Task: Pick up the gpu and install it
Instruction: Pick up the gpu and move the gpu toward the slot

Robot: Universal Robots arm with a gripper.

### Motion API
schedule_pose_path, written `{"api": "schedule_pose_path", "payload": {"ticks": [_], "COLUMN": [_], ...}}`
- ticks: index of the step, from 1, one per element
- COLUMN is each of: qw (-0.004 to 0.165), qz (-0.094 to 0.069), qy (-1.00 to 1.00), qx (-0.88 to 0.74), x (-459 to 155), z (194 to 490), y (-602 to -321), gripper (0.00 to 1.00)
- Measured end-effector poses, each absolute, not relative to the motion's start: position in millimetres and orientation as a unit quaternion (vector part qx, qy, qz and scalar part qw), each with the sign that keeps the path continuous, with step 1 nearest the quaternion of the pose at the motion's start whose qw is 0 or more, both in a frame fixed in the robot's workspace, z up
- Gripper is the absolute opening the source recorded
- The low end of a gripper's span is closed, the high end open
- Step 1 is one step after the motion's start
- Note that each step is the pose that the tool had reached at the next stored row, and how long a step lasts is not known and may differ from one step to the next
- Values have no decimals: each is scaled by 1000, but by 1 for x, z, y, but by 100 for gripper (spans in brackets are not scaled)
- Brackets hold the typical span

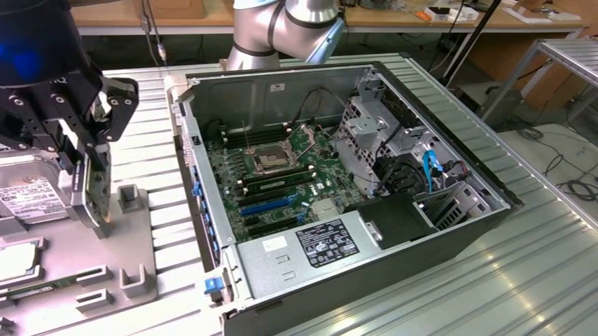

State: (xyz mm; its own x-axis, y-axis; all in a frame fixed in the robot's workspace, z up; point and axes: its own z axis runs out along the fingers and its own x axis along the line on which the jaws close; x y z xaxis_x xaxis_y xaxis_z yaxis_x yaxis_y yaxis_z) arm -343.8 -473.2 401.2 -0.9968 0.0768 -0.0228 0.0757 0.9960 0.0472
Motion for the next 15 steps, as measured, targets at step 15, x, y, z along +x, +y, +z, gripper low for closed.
{"api": "schedule_pose_path", "payload": {"ticks": [15], "qw": [12], "qz": [23], "qy": [999], "qx": [38], "x": [-344], "z": [417], "y": [-473], "gripper": [27]}}
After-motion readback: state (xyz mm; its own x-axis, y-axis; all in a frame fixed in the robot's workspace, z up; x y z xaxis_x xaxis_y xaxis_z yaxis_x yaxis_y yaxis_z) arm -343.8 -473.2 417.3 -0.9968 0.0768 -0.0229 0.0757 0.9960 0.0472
